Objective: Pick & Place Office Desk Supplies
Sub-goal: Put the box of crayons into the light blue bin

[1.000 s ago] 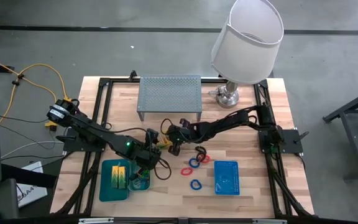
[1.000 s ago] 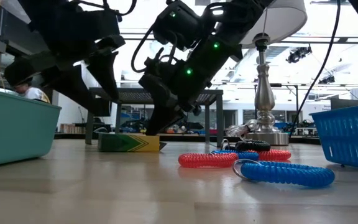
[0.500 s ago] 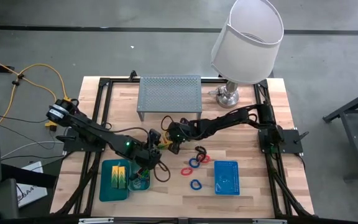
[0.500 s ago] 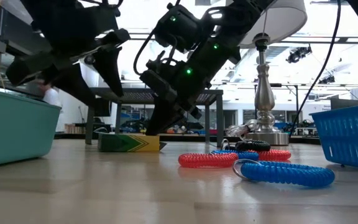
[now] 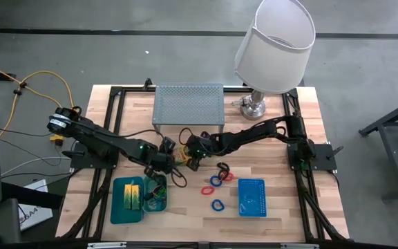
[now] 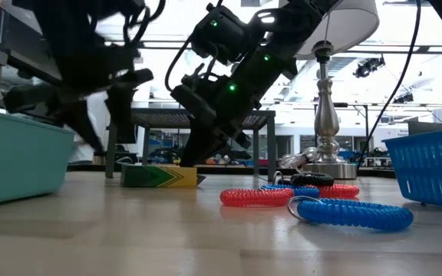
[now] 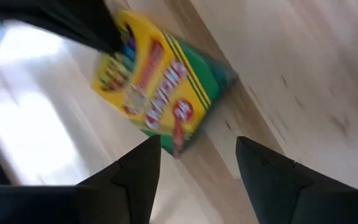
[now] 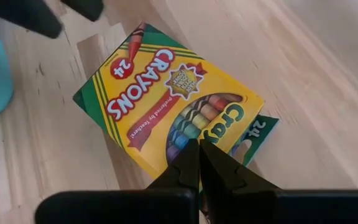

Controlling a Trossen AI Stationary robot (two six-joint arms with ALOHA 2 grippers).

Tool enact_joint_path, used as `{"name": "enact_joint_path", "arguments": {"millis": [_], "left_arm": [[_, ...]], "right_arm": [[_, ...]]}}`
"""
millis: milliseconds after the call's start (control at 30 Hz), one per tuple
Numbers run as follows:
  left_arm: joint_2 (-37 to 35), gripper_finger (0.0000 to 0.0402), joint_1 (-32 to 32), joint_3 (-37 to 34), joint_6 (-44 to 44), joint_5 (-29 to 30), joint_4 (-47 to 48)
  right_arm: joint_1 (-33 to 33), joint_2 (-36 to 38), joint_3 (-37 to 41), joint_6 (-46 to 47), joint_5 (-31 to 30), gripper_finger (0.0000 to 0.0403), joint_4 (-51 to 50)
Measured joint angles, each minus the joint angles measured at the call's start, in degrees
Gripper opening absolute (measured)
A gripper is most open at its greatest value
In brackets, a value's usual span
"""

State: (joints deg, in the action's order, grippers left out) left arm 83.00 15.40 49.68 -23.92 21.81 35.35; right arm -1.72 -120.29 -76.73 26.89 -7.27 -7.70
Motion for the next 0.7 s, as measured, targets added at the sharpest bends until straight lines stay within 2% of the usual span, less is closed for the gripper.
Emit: {"name": "enact_joint_path", "arguments": {"millis": [400, 567, 700], "left_arm": [[-0.02, 0.0199, 0.11, -1.21, -5.22, 3.60, -2.85], [-0.02, 0.0199, 1.09, -1.21, -6.26, 3.58, -2.84], [-0.02, 0.0199, 1.71, -1.19, -6.26, 3.58, -2.47]], "right_arm": [[0.31, -0.13, 0.02, 2.28, 3.80, 0.0002, 1.37], [0.31, -0.13, 0.00, 5.52, 2.74, 0.0002, 0.45], [-0.40, -0.11, -0.13, 7.80, -1.25, 0.0002, -1.60]]}}
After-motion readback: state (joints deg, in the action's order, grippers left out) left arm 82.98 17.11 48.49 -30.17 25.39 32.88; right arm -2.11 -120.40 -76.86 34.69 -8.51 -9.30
